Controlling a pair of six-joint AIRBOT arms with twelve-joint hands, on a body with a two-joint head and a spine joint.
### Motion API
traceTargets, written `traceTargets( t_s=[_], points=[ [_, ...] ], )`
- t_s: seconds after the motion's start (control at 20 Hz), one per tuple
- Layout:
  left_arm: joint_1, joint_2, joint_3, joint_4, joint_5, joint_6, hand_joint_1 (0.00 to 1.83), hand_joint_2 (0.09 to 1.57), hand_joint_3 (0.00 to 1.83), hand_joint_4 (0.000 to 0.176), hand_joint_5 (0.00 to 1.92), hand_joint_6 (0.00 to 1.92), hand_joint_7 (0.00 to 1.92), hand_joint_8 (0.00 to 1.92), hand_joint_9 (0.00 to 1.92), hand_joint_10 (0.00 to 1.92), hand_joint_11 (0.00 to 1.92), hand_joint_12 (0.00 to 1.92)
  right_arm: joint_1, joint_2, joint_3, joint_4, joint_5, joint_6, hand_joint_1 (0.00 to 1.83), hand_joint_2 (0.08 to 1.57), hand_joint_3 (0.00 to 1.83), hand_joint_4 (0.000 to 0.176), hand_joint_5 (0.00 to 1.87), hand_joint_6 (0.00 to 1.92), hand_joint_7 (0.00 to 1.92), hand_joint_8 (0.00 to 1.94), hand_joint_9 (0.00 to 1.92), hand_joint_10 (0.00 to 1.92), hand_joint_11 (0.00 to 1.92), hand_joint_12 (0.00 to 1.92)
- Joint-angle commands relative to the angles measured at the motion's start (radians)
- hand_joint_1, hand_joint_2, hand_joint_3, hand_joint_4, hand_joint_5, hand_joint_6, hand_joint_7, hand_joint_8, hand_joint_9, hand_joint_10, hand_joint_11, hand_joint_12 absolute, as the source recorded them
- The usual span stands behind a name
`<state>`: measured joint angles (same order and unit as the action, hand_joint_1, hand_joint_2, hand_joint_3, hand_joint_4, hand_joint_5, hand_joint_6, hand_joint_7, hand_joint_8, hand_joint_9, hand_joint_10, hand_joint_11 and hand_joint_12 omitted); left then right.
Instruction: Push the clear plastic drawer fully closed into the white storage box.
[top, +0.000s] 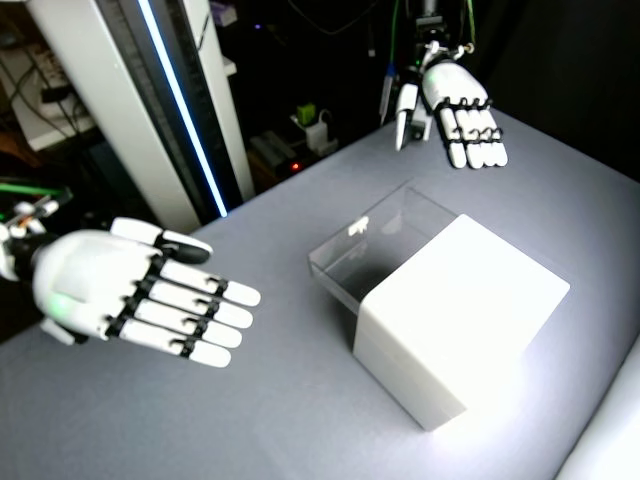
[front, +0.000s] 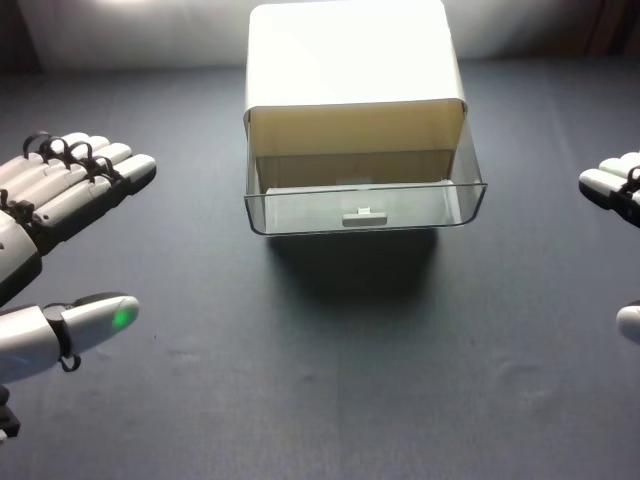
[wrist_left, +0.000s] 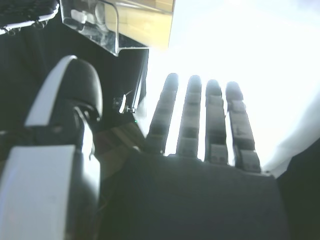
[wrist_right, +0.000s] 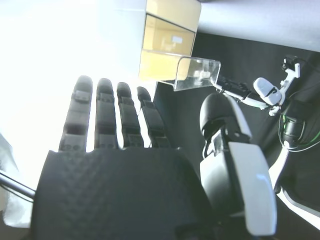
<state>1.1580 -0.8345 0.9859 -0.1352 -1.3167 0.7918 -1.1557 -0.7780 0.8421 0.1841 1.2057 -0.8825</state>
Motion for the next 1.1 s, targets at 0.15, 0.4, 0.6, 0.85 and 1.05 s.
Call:
traceTargets(
  t_s=[0.15,0.4,0.6,0.85,1.05],
  points=[
    [-0.006,0.011,0.002,-0.028,-0.141,0.004,0.13,1.33,0.01,0.002,0.00,0.00,0.00,0.00,0.00,0.00,0.00,0.00,0.012,-0.010,0.001,-0.075,0.102,0.081,0.03,1.40,0.01,0.000,0.00,0.00,0.00,0.00,0.00,0.00,0.02,0.01],
    [-0.003,0.015,0.000,-0.049,-0.153,0.013,0.23,1.36,0.01,0.015,0.00,0.00,0.00,0.00,0.00,0.00,0.00,0.00,0.026,-0.056,0.030,-0.157,0.090,0.199,0.04,1.44,0.00,0.000,0.02,0.01,0.02,0.01,0.12,0.02,0.00,0.60],
    [0.021,0.017,-0.001,-0.084,-0.188,0.015,0.28,1.39,0.01,0.022,0.00,0.00,0.00,0.00,0.00,0.00,0.00,0.00,0.101,-0.137,0.087,-0.247,0.016,0.300,0.13,1.43,0.00,0.000,0.03,0.01,0.02,0.00,0.09,0.01,0.00,0.68],
    [0.025,0.023,-0.004,-0.098,-0.199,0.021,0.33,1.40,0.01,0.002,0.00,0.00,0.00,0.00,0.00,0.00,0.00,0.00,0.178,-0.227,0.134,-0.326,-0.033,0.367,0.24,1.41,0.00,0.000,0.08,0.01,0.04,0.00,0.08,0.01,0.00,0.60],
    [0.025,0.023,-0.004,-0.108,-0.207,0.026,0.34,1.41,0.01,0.000,0.00,0.00,0.00,0.00,0.00,0.00,0.00,0.00,0.243,-0.304,0.176,-0.380,-0.078,0.406,0.27,1.41,0.00,0.000,0.08,0.00,0.05,0.00,0.14,0.03,0.00,0.87]
  ],
)
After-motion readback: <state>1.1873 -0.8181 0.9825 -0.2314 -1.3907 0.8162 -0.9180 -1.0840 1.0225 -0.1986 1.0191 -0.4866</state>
